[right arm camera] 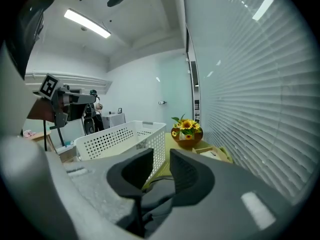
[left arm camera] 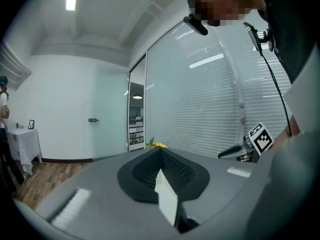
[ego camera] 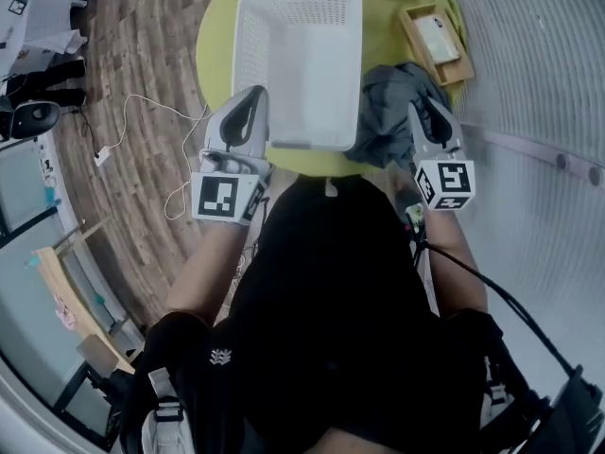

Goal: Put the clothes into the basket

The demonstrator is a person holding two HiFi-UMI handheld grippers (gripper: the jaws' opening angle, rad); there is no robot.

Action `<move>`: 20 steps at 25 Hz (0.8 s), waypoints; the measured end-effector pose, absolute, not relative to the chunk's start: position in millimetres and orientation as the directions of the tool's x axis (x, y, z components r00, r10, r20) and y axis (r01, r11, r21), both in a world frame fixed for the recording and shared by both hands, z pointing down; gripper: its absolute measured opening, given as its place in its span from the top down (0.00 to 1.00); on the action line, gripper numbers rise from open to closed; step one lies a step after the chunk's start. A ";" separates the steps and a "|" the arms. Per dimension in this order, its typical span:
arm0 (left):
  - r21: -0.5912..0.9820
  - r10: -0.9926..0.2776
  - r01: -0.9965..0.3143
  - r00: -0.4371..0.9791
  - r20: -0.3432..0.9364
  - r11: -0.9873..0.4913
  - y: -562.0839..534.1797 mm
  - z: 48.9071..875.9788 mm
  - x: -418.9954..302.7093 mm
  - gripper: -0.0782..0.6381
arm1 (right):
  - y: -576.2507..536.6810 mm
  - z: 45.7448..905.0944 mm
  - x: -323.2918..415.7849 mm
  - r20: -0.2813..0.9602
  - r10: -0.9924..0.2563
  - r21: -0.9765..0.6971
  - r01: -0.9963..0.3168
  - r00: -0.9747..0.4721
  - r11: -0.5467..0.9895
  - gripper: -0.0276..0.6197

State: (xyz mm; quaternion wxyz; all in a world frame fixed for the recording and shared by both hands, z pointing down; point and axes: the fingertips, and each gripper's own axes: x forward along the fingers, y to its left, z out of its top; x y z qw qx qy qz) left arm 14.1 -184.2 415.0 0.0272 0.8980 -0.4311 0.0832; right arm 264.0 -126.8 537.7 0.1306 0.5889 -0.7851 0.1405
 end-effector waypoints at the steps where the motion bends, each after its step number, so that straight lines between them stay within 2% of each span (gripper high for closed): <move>1: -0.019 -0.761 -0.771 0.623 0.178 -0.636 -188.0 421.2 17.1 0.88 | -127.2 544.4 262.9 0.379 -0.887 -0.071 -0.964 -0.265 0.258 0.81; 3: -0.005 -0.744 -0.758 0.639 0.195 -0.652 -192.6 433.0 22.8 0.88 | -125.5 558.8 263.6 0.401 -0.884 -0.085 -0.970 -0.241 0.226 0.74; 7: 0.020 -0.720 -0.739 0.661 0.211 -0.673 -199.9 446.9 28.8 0.88 | -120.6 579.3 272.6 0.445 -0.881 -0.078 -0.987 -0.158 0.137 0.52; 13: 0.032 -0.701 -0.727 0.672 0.238 -0.686 -215.4 460.2 38.9 0.88 | -121.5 607.3 290.9 0.511 -0.850 -0.140 -0.988 -0.124 0.060 0.32; 16: 0.035 -0.693 -0.722 0.675 0.252 -0.691 -218.1 465.1 43.3 0.88 | -120.7 625.2 289.1 0.546 -0.826 -0.169 -0.984 -0.138 0.052 0.25; 20: 0.028 -0.682 -0.715 0.677 0.277 -0.698 -220.7 478.9 52.9 0.88 | -123.9 659.1 287.7 0.617 -0.776 -0.164 -0.986 -0.132 0.037 0.22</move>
